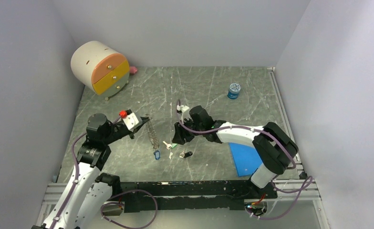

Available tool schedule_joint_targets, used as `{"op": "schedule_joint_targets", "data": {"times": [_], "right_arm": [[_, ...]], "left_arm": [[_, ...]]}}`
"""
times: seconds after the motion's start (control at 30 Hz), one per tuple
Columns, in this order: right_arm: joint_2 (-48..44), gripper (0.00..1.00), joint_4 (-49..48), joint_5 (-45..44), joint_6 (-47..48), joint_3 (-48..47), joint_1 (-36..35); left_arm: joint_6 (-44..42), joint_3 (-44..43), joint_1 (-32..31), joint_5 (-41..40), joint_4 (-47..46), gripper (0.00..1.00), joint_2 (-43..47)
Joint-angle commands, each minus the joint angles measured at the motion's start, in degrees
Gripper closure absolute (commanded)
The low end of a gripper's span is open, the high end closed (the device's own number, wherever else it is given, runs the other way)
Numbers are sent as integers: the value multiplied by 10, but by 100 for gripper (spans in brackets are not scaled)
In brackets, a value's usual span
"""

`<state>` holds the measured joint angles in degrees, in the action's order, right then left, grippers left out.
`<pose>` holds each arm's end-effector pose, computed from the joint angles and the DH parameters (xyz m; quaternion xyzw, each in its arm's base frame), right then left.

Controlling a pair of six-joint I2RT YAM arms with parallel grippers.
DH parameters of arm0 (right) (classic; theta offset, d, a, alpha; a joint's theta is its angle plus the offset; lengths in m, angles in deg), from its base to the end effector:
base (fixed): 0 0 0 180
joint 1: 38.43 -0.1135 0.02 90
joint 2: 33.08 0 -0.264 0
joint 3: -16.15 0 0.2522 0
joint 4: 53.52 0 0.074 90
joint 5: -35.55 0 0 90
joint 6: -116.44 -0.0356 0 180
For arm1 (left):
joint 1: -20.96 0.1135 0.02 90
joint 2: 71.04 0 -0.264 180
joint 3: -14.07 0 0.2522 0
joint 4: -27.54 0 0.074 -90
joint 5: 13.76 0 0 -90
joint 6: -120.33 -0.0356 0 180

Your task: Put the keys on the keyring

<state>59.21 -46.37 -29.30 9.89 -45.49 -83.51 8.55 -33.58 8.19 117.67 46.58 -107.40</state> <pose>0.2233 0.2454 0.1836 -0.3088 0.8259 0.3879 0.2686 0.1455 -0.0571 0.3058 0.4314 0.6037 -0.2173 0.6342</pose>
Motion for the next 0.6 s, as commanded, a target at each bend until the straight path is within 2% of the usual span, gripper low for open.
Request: {"op": "schedule_joint_targets", "data": {"times": [0.0, 0.03, 0.07, 0.23, 0.43, 0.57], "right_arm": [[19, 56, 12, -118, -24, -45, -35], [28, 64, 19, -137, -29, -53, -41], [37, 66, 25, -152, -32, -64, -46], [72, 65, 40, -175, -44, -90, -70], [94, 62, 53, -246, -56, -98, -105], [96, 62, 61, -250, -50, -101, -118]], "left_arm": [[-37, -19, 0, -52, 28, 98, 19], [-38, -16, 0, -55, 24, 97, 24], [-37, -12, 0, -56, 20, 97, 29], [-40, -8, 0, -56, 21, 97, 37], [-34, -12, 0, -36, 18, 97, 25], [-33, -11, 0, -30, 13, 98, 23]]}}
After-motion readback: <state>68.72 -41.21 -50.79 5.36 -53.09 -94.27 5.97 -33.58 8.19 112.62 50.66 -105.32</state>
